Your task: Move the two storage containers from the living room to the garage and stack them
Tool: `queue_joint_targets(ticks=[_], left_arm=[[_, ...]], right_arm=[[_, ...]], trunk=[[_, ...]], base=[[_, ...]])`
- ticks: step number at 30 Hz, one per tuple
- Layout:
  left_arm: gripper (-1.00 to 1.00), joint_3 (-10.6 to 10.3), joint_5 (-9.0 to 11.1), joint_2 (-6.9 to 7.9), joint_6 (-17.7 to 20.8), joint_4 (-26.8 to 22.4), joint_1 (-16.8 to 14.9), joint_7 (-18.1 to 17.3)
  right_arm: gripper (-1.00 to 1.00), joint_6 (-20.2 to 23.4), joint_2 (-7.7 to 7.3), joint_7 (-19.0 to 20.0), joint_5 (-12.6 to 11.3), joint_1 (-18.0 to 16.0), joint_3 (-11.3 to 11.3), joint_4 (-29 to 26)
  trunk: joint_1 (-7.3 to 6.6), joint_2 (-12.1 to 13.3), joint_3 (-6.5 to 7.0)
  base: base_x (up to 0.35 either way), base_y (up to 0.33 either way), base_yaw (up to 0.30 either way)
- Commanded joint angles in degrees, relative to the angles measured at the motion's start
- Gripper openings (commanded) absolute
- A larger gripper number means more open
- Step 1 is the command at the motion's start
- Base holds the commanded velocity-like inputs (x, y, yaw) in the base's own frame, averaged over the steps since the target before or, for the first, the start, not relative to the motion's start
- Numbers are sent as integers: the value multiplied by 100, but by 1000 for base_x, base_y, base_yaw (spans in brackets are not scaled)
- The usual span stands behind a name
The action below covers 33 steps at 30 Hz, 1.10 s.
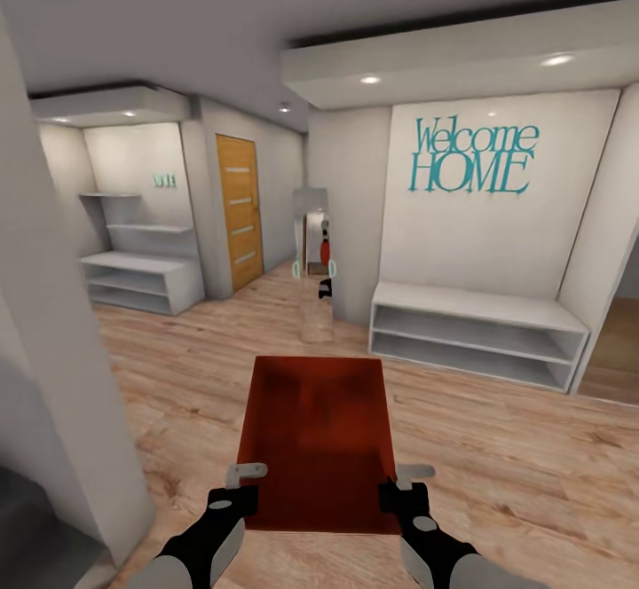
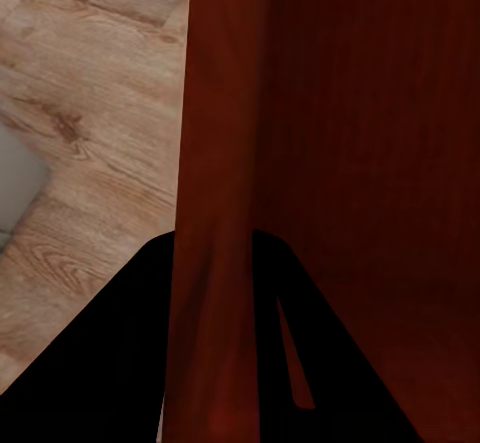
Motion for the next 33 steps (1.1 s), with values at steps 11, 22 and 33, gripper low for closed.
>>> queue_joint_targets(ticks=[11, 22, 33], left_arm=[[-100, 93, -99, -1, 42, -25, 1, 92], [-100, 94, -99, -1, 42, -34, 1, 92], [-100, 96, -99, -1, 42, -34, 1, 92]], right_arm=[[-100, 1, 4, -32, 56, -2, -200, 4], [-100, -6, 16, -74, 35, -2, -196, 4], [-100, -7, 10, -63, 39, -3, -200, 4]], trunk=[[5, -4, -2], [5, -4, -2], [5, -4, -2]], base=[[322, 0, 0], [322, 0, 0], [322, 0, 139]])
